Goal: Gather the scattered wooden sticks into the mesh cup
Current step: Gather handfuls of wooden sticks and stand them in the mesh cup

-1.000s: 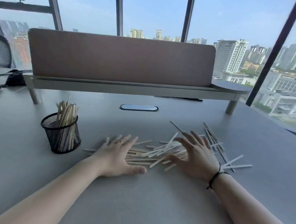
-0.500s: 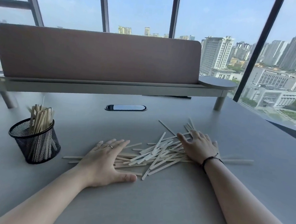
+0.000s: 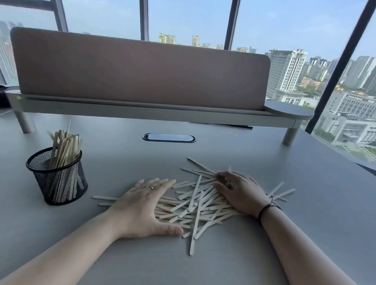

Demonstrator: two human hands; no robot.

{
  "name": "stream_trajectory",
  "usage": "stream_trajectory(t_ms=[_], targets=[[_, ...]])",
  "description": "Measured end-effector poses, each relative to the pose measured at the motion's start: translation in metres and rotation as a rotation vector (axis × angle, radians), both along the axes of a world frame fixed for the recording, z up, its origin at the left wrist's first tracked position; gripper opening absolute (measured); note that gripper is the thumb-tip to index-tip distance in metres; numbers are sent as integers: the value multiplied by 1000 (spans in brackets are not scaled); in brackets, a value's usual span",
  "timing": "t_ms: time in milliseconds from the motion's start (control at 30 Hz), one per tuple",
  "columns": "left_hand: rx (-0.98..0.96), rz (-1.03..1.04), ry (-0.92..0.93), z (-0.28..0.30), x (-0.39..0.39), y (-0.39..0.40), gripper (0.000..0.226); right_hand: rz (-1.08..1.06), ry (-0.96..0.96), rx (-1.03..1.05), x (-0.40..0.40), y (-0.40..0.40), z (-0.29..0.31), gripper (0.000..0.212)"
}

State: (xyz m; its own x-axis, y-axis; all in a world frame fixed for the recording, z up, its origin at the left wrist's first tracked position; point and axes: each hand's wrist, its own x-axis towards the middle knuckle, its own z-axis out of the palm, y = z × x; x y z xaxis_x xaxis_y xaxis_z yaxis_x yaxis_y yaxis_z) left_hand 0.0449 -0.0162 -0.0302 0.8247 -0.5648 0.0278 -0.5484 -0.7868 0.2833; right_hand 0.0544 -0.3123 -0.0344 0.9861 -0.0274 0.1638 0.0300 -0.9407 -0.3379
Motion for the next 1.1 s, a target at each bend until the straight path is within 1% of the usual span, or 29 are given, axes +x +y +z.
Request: stream_trajectory(t_ms=[133, 267, 367, 433, 633, 700, 767, 800, 867, 900, 933, 1000, 1067, 1100], targets=[[-44, -12, 14, 1, -1, 1, 134, 139, 1, 25, -3, 20, -2, 42], [-35, -60, 22, 3, -2, 1, 137, 230, -17, 46, -9, 37, -2, 44], [0, -98, 24, 5, -3, 2, 134, 261, -44, 26, -12, 46, -4, 42], [7, -104, 24, 4, -4, 2, 130, 266, -68, 51, -14, 47, -6, 39], [-80, -116, -10, 4, -7, 2, 110, 280, -139, 73, -21, 49, -1, 29], [-148, -141, -12, 7, -10, 3, 109, 279, -142, 97, -24, 49, 2, 30], [-170, -170, -33, 10, -15, 2, 115, 217, -188, 111, -27, 43, 6, 35], [-143, -185, -58, 12, -19, 1, 119, 141, -238, 113, -27, 36, 9, 38], [-37, -211, -112, 14, -26, -5, 128, -100, -350, 89, -26, 18, 15, 45], [23, -225, -126, 13, -30, -9, 130, -237, -367, 67, -27, 7, 18, 49], [72, -237, -128, 12, -32, -14, 132, -356, -331, 46, -26, -4, 18, 54], [109, -233, -98, 11, -33, -22, 134, -492, -134, 36, -24, -22, 11, 67], [88, -200, -76, 14, -33, -25, 131, -483, 74, -1, -22, -32, -2, 79], [67, -187, -84, 15, -32, -24, 126, -447, 126, -23, -20, -33, -8, 83]])
